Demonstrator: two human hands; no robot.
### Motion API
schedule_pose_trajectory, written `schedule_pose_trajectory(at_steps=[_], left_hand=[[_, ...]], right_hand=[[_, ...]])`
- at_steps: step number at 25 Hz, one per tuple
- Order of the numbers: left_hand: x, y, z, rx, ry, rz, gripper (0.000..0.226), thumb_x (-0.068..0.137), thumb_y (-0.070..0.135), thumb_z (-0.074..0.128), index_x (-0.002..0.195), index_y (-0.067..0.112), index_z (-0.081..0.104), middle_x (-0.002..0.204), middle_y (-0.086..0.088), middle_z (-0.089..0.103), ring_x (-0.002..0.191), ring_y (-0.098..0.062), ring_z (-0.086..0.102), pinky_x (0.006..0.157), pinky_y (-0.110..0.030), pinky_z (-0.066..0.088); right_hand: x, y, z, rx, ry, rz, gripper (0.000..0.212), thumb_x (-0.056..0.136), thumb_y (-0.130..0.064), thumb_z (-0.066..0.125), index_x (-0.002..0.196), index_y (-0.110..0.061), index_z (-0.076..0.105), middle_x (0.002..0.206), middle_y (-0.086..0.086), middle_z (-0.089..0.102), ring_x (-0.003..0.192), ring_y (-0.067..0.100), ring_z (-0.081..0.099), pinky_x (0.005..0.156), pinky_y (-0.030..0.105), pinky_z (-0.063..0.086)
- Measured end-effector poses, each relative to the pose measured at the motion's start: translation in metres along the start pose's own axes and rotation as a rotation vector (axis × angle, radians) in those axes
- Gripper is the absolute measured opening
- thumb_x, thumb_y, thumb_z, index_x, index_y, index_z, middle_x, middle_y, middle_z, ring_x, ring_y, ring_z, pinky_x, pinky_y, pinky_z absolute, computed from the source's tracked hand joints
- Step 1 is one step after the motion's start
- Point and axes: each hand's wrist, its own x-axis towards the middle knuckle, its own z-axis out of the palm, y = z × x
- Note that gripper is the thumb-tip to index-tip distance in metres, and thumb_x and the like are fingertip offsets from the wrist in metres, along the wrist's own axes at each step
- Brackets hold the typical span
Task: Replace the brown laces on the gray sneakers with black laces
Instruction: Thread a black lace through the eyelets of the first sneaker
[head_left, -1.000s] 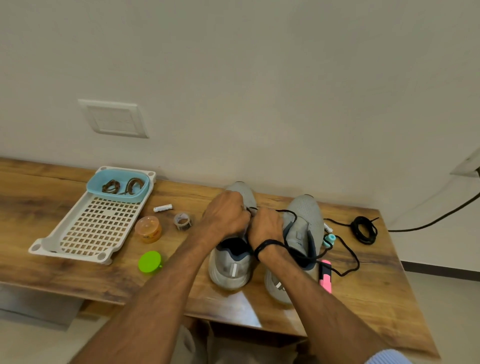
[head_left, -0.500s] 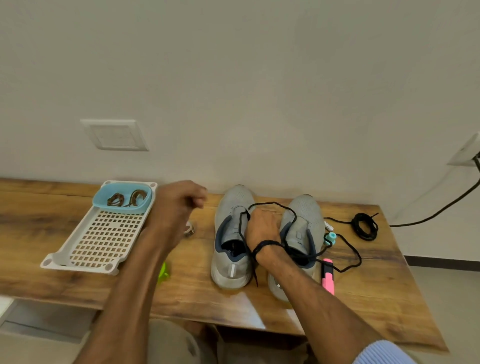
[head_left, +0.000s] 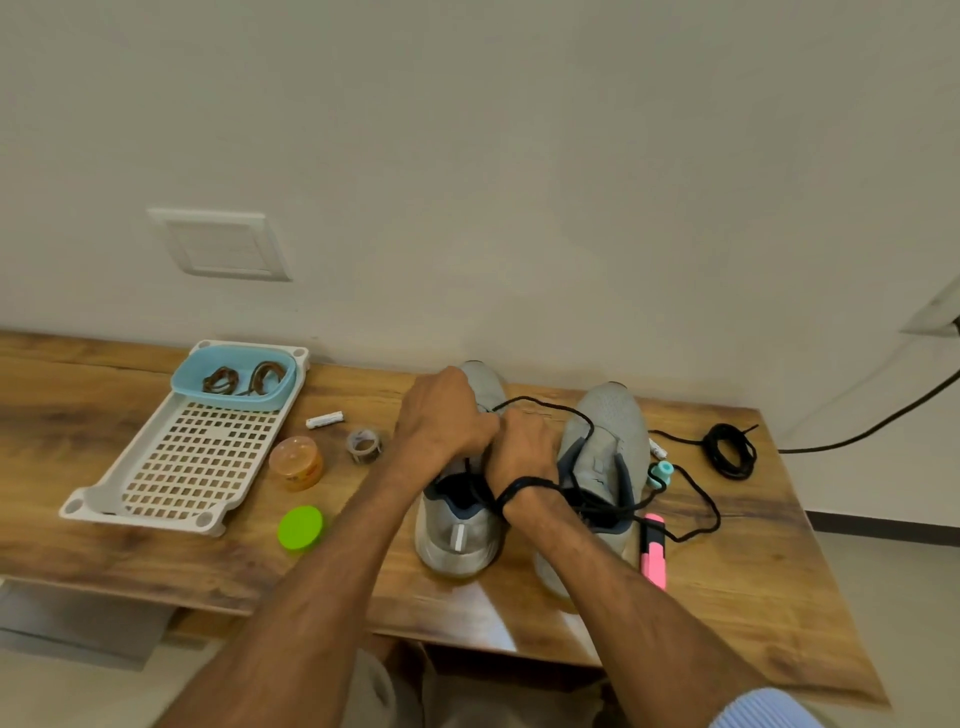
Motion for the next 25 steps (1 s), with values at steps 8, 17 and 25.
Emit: schedule_pose_trajectory(at_steps=[8,17,25], left_hand=[[-0.040,-0.053,-0.059,-0.385,-0.665,0.116,0.008,0.085,0.022,0.076,0.087,0.016,0.081,0.083,0.006,0.074,0.082,-0.005,0.066,0.078,-0.023,0.049],[0.030,-0.019,0.035,0.239,0.018,-0.060,0.044,0.090,0.056,0.056,0.096,0.015,0.071,0.115,-0.013,0.058,0.113,-0.031,0.046,0.093,-0.040,0.039],[0.029,-0.010,0.025,0.149,-0.175,-0.195,0.041,0.083,0.044,0.057,0.105,0.010,0.058,0.130,-0.016,0.046,0.123,-0.034,0.036,0.100,-0.038,0.033]], right_hand=[[0.004,0.005,-0.002,-0.030,-0.005,0.037,0.027,0.101,-0.007,0.038,0.108,-0.002,0.063,0.115,0.016,0.065,0.107,0.029,0.062,0.081,0.035,0.048],[-0.001,0.003,-0.005,0.020,-0.004,0.002,0.026,0.097,-0.007,0.046,0.113,-0.012,0.066,0.115,0.011,0.066,0.106,0.026,0.062,0.071,0.027,0.038],[-0.004,0.002,-0.004,-0.004,-0.006,0.010,0.021,0.099,-0.010,0.044,0.104,-0.005,0.064,0.111,0.015,0.066,0.103,0.029,0.062,0.071,0.032,0.038]])
